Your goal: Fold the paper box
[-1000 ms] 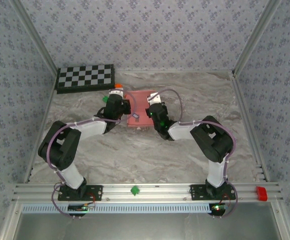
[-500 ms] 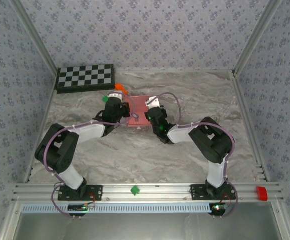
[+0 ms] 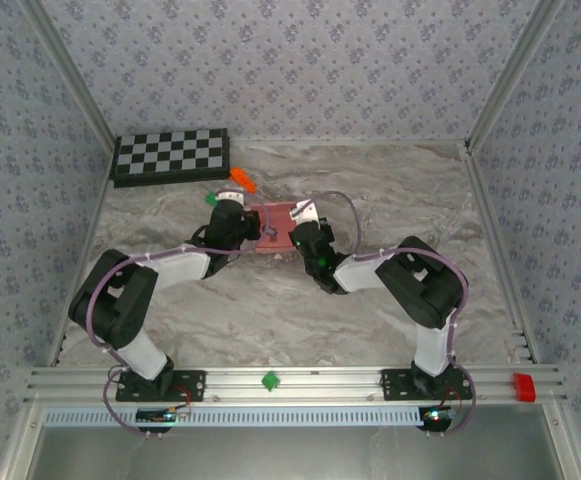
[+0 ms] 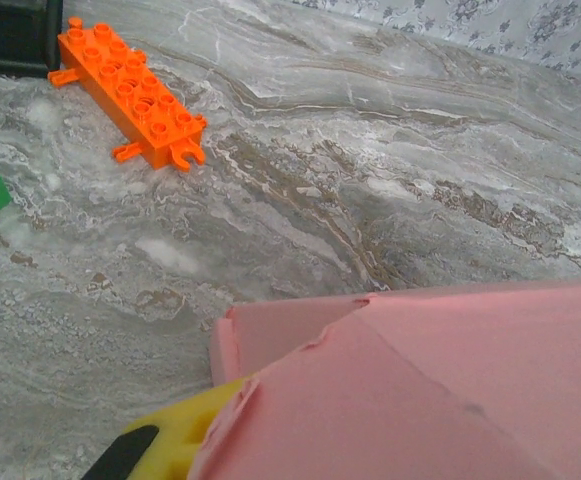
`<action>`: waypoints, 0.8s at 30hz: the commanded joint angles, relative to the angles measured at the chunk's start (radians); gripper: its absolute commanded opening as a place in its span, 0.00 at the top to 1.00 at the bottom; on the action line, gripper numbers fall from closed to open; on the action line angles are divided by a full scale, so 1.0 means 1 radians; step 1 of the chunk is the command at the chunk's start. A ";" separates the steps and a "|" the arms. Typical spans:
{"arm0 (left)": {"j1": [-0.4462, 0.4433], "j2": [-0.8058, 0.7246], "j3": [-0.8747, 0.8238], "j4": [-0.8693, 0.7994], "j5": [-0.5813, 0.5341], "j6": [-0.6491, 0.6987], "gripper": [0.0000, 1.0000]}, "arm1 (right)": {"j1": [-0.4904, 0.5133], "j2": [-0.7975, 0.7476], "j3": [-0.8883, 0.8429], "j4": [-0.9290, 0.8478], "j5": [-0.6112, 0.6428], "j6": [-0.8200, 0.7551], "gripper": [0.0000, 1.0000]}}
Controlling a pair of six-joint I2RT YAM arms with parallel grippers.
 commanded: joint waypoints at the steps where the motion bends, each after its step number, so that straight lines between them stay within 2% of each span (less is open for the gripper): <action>1: -0.010 -0.029 -0.007 0.037 0.046 -0.029 0.87 | 0.017 -0.016 -0.015 0.000 0.016 0.005 0.87; 24: -0.012 -0.049 -0.053 0.019 0.032 -0.055 0.84 | 0.048 -0.016 -0.035 0.000 0.056 0.002 0.87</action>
